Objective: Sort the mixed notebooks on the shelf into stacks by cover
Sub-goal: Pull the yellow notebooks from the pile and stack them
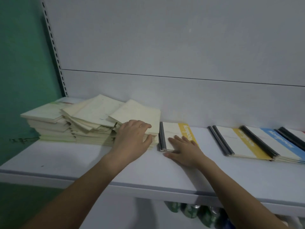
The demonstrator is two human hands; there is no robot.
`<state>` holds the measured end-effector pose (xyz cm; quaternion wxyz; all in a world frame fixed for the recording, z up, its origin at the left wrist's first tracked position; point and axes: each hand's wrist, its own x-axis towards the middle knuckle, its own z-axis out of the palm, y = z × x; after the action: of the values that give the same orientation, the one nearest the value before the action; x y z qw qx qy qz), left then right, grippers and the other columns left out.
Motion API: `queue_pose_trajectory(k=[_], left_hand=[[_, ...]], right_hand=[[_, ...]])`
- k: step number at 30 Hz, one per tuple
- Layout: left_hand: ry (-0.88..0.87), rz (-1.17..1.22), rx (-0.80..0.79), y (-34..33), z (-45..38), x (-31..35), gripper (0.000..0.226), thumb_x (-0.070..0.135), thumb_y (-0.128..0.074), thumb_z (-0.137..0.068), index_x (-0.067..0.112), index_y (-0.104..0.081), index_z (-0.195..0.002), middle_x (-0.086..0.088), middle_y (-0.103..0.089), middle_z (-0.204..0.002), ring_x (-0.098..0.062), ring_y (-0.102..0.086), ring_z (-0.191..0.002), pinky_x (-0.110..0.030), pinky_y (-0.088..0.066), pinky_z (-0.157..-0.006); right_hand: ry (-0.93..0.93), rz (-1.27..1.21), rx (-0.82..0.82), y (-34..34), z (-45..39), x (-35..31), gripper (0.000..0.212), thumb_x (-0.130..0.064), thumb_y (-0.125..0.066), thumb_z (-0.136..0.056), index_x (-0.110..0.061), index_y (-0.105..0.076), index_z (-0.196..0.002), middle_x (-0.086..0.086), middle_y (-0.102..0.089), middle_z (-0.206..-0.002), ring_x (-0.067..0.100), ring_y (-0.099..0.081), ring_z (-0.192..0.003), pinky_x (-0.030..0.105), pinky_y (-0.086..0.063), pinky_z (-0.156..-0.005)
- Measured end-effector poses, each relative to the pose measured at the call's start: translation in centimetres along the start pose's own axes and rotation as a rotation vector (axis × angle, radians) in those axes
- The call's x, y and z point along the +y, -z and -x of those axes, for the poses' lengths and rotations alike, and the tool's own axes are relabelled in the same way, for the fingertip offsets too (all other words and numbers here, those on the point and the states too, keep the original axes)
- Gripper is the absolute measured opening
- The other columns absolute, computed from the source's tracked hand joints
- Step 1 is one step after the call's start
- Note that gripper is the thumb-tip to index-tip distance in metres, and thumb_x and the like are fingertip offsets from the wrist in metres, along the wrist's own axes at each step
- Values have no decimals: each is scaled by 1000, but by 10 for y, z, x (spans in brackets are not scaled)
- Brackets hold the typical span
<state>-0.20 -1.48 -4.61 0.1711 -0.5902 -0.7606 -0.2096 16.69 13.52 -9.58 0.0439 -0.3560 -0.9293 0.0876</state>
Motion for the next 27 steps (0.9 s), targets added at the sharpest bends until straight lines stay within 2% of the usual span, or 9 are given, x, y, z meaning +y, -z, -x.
queue_pose_trajectory(k=[3, 7, 11, 15, 17, 19, 21, 24, 27], left_hand=[[-27, 101, -35, 3, 7, 8, 31, 38, -45, -97, 28, -60, -122, 12, -61, -119, -13, -50, -112, -31, -43, -89], [41, 363, -158, -5, 19, 17, 20, 37, -48, -95, 32, -64, -106, 17, -63, -103, -6, -56, -95, -27, -46, -77], [268, 833, -348, -10, 21, 29, 22, 39, -52, -96, 23, -67, -98, 8, -68, -98, -17, -66, -93, -33, -54, -80], [640, 1509, -645, -6, 9, 48, 44, 56, -53, -92, 17, -63, -108, -8, -70, -105, -35, -70, -92, -52, -58, -83], [700, 1748, -732, -3, 3, 56, 43, 51, -52, -94, 10, -65, -101, -12, -68, -91, -33, -68, -84, -47, -59, -77], [752, 1775, -709, 1, -1, 64, 32, 36, -50, -98, 6, -62, -97, -10, -65, -80, -23, -65, -69, -31, -56, -60], [773, 1751, -662, 2, -3, 67, 21, 21, -48, -99, 5, -61, -102, -8, -67, -79, -19, -66, -65, -26, -53, -53], [742, 1675, -533, 2, -7, 57, 23, 6, -49, -98, 9, -60, -118, -11, -71, -97, -24, -68, -82, -34, -55, -69], [697, 1546, -381, 11, -9, 36, 33, -2, -48, -97, 13, -56, -125, -8, -70, -108, -23, -68, -91, -35, -54, -72]], right_hand=[[-1, 58, 78, 4, 14, -8, 58, -63, -44, -92, -28, -42, -139, -4, -42, -146, 21, -33, -136, 40, -30, -106], [-27, -26, 155, 4, 35, -13, 47, -53, -38, -99, -28, -47, -137, -4, -50, -142, 19, -42, -132, 34, -36, -102], [-114, -366, 462, 4, 60, -24, 37, -35, -40, -103, -36, -50, -138, -10, -56, -138, 17, -51, -125, 24, -37, -89], [38, -387, 629, 5, 86, -43, 36, -29, -43, -102, -37, -52, -136, -17, -58, -134, 6, -55, -117, 17, -42, -88], [136, -309, 622, 5, 98, -54, 39, -29, -40, -101, -34, -51, -137, -16, -55, -137, 8, -55, -119, 23, -48, -90], [208, -181, 607, 6, 104, -59, 43, -36, -37, -99, -28, -52, -138, -9, -56, -139, 14, -54, -123, 29, -50, -93], [259, -147, 543, 10, 106, -54, 47, -47, -38, -99, -28, -51, -140, -9, -52, -143, 9, -47, -130, 24, -42, -103], [167, -457, 387, 19, 103, -39, 46, -52, -35, -98, -34, -53, -137, -20, -49, -141, -6, -40, -130, 16, -31, -108], [-19, -592, 507, 16, 83, -15, 33, -33, -39, -103, -25, -58, -129, -12, -58, -130, 4, -51, -120, 25, -40, -102]])
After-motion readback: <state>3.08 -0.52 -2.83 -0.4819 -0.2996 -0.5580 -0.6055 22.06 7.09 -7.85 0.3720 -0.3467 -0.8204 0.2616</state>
